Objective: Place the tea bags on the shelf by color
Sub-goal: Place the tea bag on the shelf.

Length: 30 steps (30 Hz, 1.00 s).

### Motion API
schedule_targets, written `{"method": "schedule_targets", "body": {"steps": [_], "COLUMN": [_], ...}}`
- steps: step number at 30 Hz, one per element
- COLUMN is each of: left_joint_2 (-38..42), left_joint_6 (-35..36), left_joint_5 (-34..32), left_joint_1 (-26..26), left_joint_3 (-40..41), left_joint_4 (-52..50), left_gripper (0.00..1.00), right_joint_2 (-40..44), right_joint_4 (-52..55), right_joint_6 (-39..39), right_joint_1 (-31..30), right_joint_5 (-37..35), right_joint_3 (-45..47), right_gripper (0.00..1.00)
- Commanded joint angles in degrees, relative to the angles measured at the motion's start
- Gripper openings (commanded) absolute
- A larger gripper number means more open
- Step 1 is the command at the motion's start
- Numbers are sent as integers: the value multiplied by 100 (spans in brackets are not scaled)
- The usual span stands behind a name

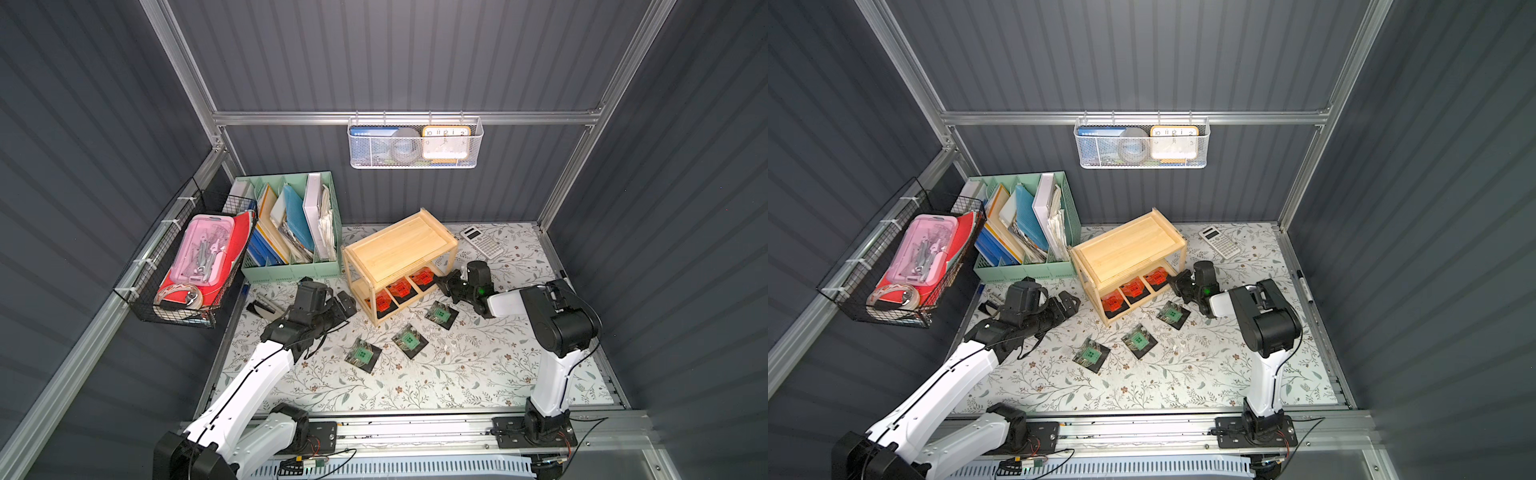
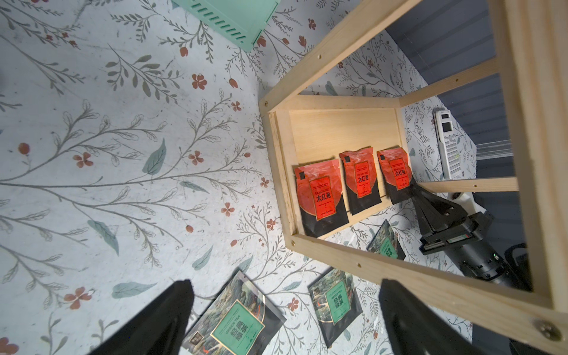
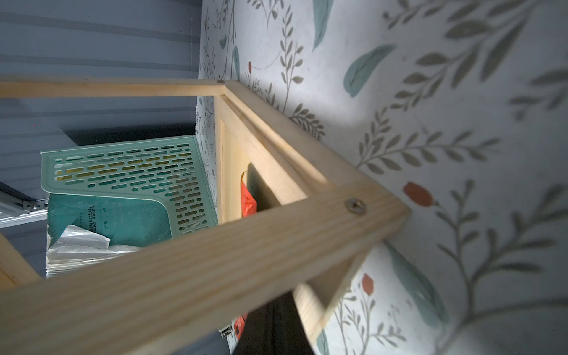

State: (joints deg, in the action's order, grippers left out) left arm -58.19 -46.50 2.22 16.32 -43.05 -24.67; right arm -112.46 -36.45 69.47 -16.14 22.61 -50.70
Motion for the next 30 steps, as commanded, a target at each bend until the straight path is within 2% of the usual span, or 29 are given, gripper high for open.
{"method": "schedule_targets", "body": {"steps": [1,4,12,21,30], "left_joint_2": [-34,-42,-71,-78,-55], "left_joint_6": [170,191,213,229,229], "left_joint_5": [99,126,182,218,251], "left_joint_1": [-59,-85,-146,-181,-208], "left_joint_3": [-123,-119,-103,-101,-85], "left_joint_4": [41,43,74,77,89], "left_gripper": [100,100,100,100,100], "right_joint_2": [-126,-124,-91,8,153], "right_joint_4": [-19,53,156,387,615], "right_joint_6": [48,83,88,70,27], "right_joint_1": [-29,-28,-29,-29,-29], "right_joint_5": [-97,-134,-176,-264,-333], "right_joint_3": [-133,-150,-151,-159,-134], "right_gripper": [7,14,23,29,31]}}
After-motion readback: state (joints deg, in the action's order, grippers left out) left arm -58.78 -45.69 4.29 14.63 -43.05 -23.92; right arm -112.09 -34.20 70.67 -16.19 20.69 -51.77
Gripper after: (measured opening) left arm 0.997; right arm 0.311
